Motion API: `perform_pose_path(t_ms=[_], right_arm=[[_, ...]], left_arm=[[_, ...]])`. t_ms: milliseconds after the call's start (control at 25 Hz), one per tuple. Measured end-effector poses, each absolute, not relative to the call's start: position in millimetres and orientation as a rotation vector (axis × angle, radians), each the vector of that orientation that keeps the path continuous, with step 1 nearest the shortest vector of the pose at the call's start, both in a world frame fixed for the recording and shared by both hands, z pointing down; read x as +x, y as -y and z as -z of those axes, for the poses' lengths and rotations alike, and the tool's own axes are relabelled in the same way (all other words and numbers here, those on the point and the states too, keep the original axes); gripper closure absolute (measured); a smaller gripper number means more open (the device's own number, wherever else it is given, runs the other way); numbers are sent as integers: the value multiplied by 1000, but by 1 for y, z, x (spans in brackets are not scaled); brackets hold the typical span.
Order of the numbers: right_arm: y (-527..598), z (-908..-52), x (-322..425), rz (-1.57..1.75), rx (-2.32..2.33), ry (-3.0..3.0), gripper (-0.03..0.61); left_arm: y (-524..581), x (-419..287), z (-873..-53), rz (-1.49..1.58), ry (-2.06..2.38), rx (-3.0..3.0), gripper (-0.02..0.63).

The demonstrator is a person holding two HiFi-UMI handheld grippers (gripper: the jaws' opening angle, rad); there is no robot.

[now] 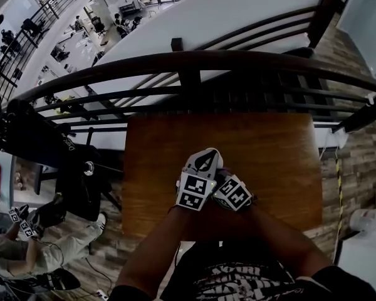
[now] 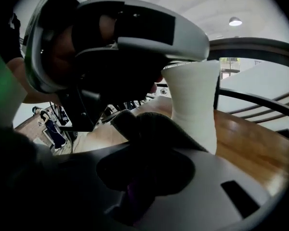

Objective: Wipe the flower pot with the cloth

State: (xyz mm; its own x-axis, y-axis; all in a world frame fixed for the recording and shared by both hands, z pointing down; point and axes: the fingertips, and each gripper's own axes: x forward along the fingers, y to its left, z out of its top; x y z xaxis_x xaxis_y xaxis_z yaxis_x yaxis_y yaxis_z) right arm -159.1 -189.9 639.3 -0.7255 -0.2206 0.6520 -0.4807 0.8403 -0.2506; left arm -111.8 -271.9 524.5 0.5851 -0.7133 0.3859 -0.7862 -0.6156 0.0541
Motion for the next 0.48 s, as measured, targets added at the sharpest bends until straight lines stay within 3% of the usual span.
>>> perform_pose_path(t_ms=[480], right_arm=[[208,-649,-121,-542,582,2335,518]], left_arm=[[273,-123,-522,-482,1263,2598,616]])
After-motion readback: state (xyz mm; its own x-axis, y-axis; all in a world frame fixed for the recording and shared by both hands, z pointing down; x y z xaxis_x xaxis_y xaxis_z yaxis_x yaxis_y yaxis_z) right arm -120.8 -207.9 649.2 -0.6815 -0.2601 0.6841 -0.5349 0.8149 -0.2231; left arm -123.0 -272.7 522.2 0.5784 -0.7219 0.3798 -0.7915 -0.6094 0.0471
